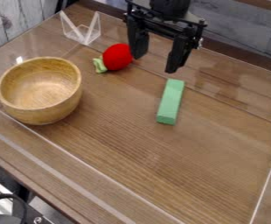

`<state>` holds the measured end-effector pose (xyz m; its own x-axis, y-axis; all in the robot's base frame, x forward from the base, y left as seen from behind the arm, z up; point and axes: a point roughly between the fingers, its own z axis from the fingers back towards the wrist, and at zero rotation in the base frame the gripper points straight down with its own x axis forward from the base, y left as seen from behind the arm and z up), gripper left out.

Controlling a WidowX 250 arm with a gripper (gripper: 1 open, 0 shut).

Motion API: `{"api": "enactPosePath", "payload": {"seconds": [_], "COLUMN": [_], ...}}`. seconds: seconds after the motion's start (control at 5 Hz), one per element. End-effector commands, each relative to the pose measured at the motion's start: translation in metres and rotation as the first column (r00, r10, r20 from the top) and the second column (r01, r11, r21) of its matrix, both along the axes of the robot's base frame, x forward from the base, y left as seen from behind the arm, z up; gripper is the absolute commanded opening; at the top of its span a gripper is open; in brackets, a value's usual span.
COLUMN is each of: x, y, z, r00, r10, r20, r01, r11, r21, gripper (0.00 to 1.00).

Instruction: Move the red fruit to the right

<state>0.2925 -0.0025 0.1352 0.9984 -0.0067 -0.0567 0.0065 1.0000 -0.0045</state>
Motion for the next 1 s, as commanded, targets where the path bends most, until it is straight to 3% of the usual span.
{"api": "enactPosePath", "payload": {"seconds": [0.0, 0.4, 0.8], "x": [0.014, 0.039, 0.069], "y": [0.018, 0.071, 0.118], "z": [-0.009, 0.005, 0.003], "r00": [0.998, 0.997, 0.993], "r10": [0.052, -0.037, -0.054], "r20": [0.02, 0.07, 0.104], "r01": [-0.052, 0.036, 0.052], "r11": [0.999, 0.999, 0.998], "r21": [0.007, 0.012, 0.02], "gripper": [1.0, 1.0, 1.0]}}
